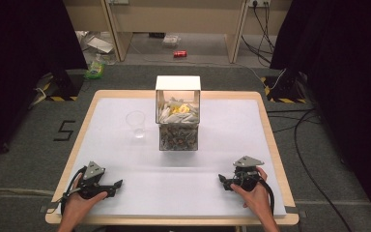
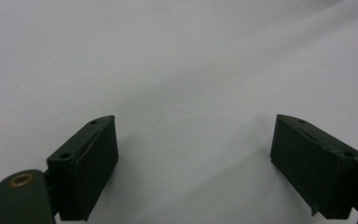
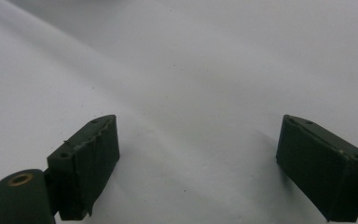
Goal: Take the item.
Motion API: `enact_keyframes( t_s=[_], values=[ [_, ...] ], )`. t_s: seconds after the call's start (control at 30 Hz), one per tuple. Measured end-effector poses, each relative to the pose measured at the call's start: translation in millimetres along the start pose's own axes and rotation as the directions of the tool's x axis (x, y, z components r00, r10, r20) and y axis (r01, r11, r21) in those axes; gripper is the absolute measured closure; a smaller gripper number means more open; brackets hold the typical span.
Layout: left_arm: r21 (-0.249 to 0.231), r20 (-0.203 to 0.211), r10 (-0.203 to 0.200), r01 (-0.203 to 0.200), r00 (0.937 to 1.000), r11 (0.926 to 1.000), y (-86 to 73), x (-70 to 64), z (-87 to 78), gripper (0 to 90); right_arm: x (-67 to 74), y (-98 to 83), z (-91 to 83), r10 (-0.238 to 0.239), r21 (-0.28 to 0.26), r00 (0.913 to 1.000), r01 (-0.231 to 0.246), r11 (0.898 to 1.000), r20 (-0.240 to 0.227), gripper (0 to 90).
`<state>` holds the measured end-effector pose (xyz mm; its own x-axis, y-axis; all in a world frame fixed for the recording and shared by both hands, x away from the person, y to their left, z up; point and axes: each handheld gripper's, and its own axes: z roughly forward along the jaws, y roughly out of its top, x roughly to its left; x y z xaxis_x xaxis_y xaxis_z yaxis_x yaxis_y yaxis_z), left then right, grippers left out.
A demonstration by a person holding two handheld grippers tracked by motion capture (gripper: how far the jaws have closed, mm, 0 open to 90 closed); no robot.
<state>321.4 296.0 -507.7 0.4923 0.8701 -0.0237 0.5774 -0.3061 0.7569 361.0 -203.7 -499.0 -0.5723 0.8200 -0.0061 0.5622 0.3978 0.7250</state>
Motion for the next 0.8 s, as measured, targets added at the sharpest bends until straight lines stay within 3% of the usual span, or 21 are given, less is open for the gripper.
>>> enact_keyframes(
  t_s=[0.23, 0.43, 0.8],
  values=[
    [0.002, 0.004, -0.005, 0.005, 1.0, 1.0, 0.5, 0.8, -0.2, 14.2, -0.1, 0.1, 0.0, 0.001, 0.001, 1.0, -0.001, 1.0, -0.001, 13.9],
    [-0.017, 0.03, -0.041, 0.042, 0.9987, 0.999, 1.0, 5.3, -1.9, 16.5, -0.1, 0.1, 0.0, 0.001, 0.001, 1.0, -0.001, 1.0, -0.002, 13.9],
    [-0.117, 0.058, -0.023, 0.03, 0.998, 0.9927, 25.2, -0.7, -19.4, 17.1, -0.1, 0.1, 0.0, 0.002, 0.0, 1.0, -0.002, 1.0, -0.002, 13.8]
  ],
)
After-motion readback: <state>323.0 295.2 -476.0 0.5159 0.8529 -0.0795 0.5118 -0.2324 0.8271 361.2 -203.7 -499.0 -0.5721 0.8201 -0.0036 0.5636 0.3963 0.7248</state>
